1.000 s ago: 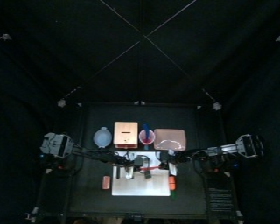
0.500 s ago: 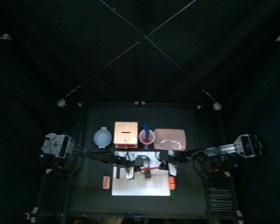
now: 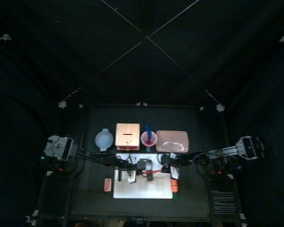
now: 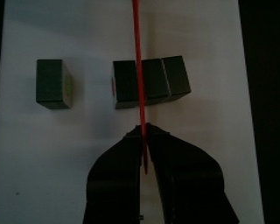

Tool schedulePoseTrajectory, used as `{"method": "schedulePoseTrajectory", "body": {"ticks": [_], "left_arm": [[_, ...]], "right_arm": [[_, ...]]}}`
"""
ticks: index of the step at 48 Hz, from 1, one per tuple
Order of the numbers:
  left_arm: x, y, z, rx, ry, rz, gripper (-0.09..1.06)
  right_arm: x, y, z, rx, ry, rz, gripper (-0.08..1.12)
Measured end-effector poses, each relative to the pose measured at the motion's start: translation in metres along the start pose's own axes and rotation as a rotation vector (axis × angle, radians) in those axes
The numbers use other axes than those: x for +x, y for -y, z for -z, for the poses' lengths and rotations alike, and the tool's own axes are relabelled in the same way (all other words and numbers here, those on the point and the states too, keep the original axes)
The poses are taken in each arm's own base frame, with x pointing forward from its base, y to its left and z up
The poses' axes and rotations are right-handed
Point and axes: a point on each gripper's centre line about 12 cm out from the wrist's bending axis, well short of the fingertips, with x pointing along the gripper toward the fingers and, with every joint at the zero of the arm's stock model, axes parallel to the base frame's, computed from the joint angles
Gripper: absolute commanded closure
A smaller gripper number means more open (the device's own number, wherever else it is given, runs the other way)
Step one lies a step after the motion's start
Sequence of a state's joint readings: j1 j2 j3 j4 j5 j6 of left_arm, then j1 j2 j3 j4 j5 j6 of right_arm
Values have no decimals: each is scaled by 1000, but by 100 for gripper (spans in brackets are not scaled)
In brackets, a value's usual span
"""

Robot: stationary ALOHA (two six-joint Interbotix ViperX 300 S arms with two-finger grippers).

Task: Place sushi on board then cut the sushi with the knife then place the pieces on the plate
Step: Cut the sushi into 4 pieces

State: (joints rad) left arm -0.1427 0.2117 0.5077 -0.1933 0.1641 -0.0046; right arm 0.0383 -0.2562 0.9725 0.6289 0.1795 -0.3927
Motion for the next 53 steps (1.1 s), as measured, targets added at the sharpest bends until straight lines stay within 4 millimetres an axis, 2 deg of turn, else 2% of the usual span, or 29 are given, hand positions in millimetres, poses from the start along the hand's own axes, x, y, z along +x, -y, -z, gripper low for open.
{"method": "schedulePoseTrajectory", "body": {"ticks": [19, 30, 38, 53], "left_arm": [[10, -2, 10, 0, -35, -6, 47], [9, 0, 10, -5, -35, -2, 47], [5, 3, 7, -4, -27, 5, 47], [-17, 9, -9, 15, 20, 19, 47]], "right_arm": [[33, -6, 15, 3, -98, 7, 67], [36, -16, 16, -1, -118, -18, 67], [29, -19, 11, -4, -96, -30, 67], [-4, -27, -8, -17, 4, -77, 67]]}}
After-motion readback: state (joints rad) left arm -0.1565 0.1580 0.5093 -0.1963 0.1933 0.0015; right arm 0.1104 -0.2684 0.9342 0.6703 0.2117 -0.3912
